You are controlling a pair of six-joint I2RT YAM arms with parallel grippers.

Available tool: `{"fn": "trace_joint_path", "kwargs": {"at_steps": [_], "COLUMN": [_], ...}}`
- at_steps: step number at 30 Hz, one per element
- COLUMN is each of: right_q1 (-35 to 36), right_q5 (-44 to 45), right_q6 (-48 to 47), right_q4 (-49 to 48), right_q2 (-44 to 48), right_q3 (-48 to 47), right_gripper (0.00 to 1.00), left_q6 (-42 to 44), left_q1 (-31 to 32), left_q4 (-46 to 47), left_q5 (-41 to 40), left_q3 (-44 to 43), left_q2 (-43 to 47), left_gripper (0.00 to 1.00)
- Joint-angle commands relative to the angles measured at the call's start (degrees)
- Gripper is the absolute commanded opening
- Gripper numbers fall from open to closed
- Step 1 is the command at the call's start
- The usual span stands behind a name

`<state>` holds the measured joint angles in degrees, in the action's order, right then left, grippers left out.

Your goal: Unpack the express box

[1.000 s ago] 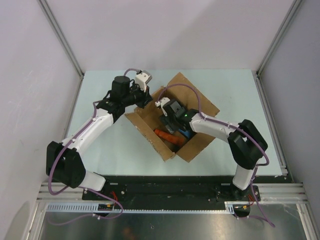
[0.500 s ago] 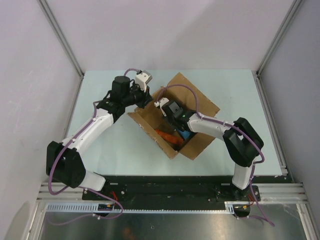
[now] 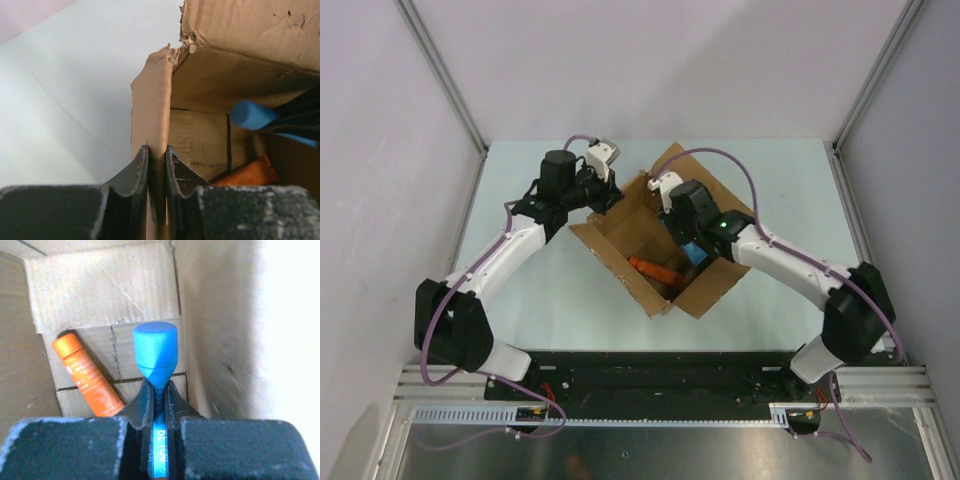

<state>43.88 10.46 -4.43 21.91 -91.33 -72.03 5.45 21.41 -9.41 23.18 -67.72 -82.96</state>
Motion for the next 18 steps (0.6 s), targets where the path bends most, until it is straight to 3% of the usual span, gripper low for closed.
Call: {"fn": "trace_joint_path", "kwargs": {"at_steps": [1, 9, 18], "right_q1": [-0.5, -5.3, -8.5], "right_q5": [-0.6, 0.4, 16.3], "right_q6": [1.4, 6.3, 7.9], "right_q4": [-0.4, -5.9, -11.6], "right_q2": [8.3, 21.2, 30.2], "right_q3": [-1.0, -1.2, -2.0], "right_gripper": [0.00, 0.01, 0.01], "left_q6": [-0.4, -1.3, -1.9], "left_q1": [-0.5, -0.4, -0.3], "left_q4": [4.8, 5.5, 5.8], "left_q5": [4.1, 4.0, 4.5], "left_q3": [-2.5, -2.2, -1.2], "left_q2": [0.3, -0.3, 0.1], "left_gripper": [0.00, 0.00, 0.00]}}
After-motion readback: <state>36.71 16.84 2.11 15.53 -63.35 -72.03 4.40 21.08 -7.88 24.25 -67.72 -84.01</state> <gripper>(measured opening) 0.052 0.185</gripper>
